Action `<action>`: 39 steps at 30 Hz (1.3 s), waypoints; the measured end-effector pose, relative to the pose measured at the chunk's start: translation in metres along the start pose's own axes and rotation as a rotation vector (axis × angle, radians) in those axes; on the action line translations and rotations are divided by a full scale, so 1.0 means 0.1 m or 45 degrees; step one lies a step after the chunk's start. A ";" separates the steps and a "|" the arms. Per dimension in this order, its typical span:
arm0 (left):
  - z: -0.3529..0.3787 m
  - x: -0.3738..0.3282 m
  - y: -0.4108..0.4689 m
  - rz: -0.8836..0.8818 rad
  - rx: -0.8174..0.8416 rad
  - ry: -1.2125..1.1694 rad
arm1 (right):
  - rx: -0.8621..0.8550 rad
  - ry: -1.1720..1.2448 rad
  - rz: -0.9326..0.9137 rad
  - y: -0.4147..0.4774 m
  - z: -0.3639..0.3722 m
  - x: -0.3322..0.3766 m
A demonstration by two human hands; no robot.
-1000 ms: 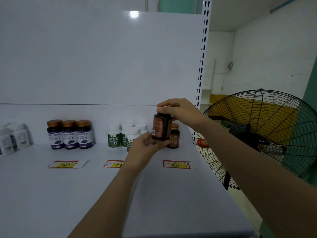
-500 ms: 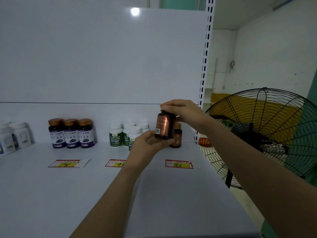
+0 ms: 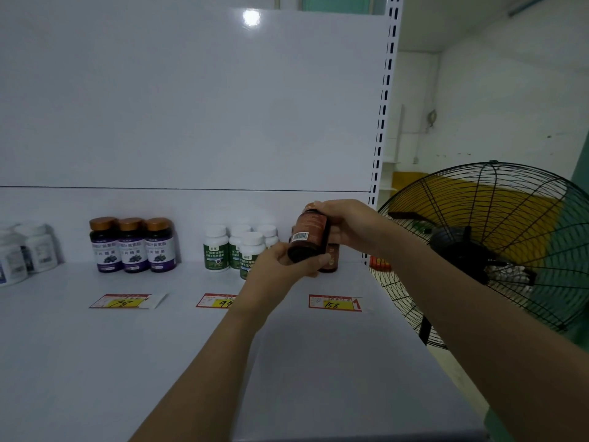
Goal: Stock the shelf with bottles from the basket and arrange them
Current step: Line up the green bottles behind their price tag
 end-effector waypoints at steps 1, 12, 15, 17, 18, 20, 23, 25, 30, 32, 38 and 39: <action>0.00 0.00 0.00 0.005 0.008 0.004 | -0.005 -0.011 -0.028 -0.01 0.00 0.02; -0.04 0.10 0.11 0.107 -0.034 -0.103 | -0.289 -0.765 -0.633 -0.30 0.27 0.22; -0.05 0.11 0.11 0.113 -0.009 -0.106 | -0.278 -0.889 -0.768 -0.33 0.34 0.18; -0.06 0.09 0.10 0.120 -0.024 -0.106 | -0.293 -0.879 -0.769 -0.31 0.34 0.19; -0.05 0.08 0.09 0.125 -0.039 -0.116 | -0.300 -0.850 -0.737 -0.28 0.31 0.20; -0.05 0.05 0.08 0.121 -0.067 -0.135 | -0.281 -0.711 -0.582 -0.22 0.23 0.22; -0.05 0.04 0.07 0.084 -0.058 -0.089 | -0.250 -0.557 -0.303 -0.12 0.14 0.16; -0.03 0.04 0.06 0.030 -0.051 -0.019 | -0.239 -0.493 -0.202 -0.08 0.10 0.08; -0.01 0.07 0.05 -0.024 0.000 0.118 | -0.152 -0.430 0.006 -0.06 0.01 -0.03; 0.00 0.07 0.03 0.002 -0.011 0.184 | -0.067 -0.517 0.036 -0.10 -0.02 0.01; 0.09 0.09 -0.05 0.253 0.036 0.618 | -0.044 -0.883 -0.060 -0.16 -0.07 0.22; 0.09 0.09 -0.05 0.287 0.046 0.737 | -0.082 -0.945 -0.106 -0.15 -0.07 0.25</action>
Point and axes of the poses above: each hand's wrist, its own y-axis towards the middle knuckle, its own z-axis out of the palm, x = y × z, the point moved 1 cm from there along y, towards the middle knuckle, and after that the axes turned 11 degrees about -x, right-handed, at the moved point
